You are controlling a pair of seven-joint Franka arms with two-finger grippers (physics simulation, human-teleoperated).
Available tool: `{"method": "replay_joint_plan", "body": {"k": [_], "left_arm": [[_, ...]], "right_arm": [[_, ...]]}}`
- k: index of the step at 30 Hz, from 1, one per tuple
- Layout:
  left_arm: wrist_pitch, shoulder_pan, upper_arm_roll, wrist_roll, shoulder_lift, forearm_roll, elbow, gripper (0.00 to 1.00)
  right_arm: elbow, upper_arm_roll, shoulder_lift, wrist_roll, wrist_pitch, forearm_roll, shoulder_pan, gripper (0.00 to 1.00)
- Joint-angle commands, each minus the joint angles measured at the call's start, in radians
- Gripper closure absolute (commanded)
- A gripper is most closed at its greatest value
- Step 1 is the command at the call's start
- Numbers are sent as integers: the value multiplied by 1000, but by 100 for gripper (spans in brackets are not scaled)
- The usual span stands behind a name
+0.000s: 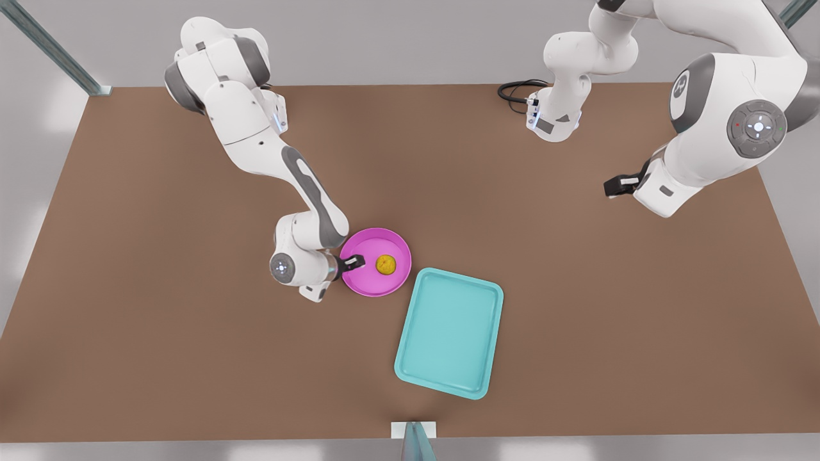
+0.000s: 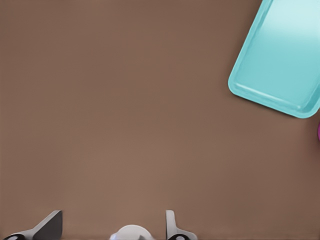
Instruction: Place the orange on the plate with the left arm and the plate on the tray with the right arm
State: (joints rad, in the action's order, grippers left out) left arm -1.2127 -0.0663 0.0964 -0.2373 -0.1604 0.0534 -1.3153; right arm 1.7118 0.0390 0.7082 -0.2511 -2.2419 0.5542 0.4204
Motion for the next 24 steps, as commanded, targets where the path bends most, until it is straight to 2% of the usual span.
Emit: {"method": "replay_joint_plan", "body": {"k": [1, 5, 10, 14, 16, 18, 24], "left_arm": [[7, 0, 0, 98, 1, 0, 1, 0], [7, 0, 0, 98, -1, 2, 1, 0], [7, 2, 0, 99, -4, 0, 1, 0], [7, 2, 0, 101, -4, 0, 1, 0], [7, 2, -1, 101, -4, 0, 1, 0], [7, 2, -1, 101, -4, 0, 1, 0], [9, 2, -1, 101, -10, 2, 28, 0]], "right_arm": [[-1, 4, 0, -7, -18, 1, 0, 29], [-21, 7, 30, -7, -15, 1, 0, 29], [-37, 13, 33, -2, -2, 1, 0, 38], [-38, 15, 33, 3, -1, 3, 0, 56], [-38, 15, 33, 3, -1, 3, 0, 70], [-38, 15, 33, 1, -1, 3, 0, 78], [-44, 15, 13, -4, 42, 3, 0, 79]]}}
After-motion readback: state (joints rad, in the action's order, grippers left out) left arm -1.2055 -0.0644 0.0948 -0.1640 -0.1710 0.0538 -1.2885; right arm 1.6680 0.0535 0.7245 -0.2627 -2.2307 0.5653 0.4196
